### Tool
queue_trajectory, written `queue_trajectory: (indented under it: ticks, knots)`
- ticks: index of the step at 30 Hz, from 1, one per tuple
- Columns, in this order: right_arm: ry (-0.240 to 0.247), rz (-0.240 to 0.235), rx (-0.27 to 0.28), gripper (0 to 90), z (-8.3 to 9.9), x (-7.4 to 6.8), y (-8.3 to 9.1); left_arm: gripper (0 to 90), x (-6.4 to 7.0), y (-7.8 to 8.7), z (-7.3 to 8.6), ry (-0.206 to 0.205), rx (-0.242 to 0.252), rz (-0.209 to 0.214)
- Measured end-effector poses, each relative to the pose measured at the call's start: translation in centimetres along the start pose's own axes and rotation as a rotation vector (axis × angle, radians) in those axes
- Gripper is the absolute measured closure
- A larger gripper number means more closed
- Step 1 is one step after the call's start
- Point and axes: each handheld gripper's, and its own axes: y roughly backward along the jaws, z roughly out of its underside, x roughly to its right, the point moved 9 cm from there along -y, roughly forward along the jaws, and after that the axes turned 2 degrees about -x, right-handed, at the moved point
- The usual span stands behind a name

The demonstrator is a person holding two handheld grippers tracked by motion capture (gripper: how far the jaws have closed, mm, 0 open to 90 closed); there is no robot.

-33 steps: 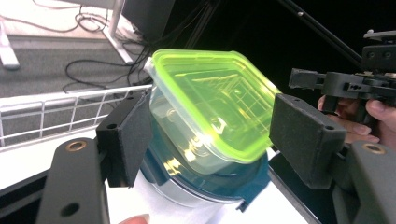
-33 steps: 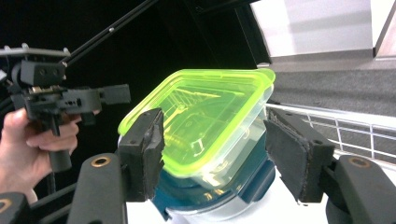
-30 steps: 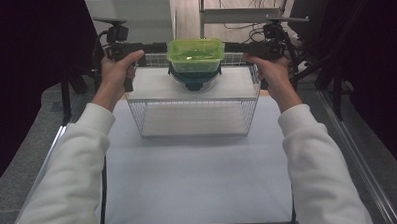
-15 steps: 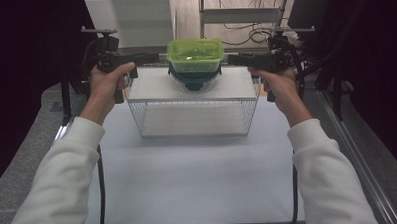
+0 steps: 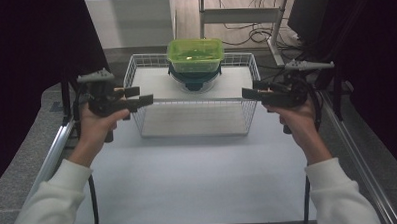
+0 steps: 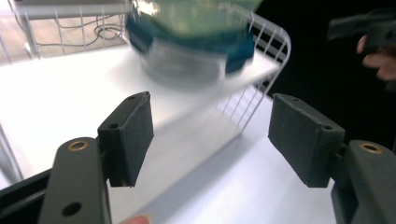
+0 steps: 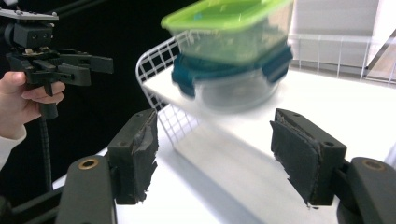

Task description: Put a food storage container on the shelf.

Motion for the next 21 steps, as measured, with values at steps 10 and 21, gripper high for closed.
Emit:
queue_trajectory:
  ticks: [10, 21]
  knots:
    - [0.03, 0.0, -0.065, 27.3, 8.9, -1.6, 1.8, 28.9, 3.1, -0.1, 8.8, -0.017, -0.073, 0.021]
    - [-0.009, 0.023, -0.205, 25.4, 18.8, -1.9, 1.5, 27.4, 4.2, -2.1, 17.1, -0.003, -0.19, 0.005]
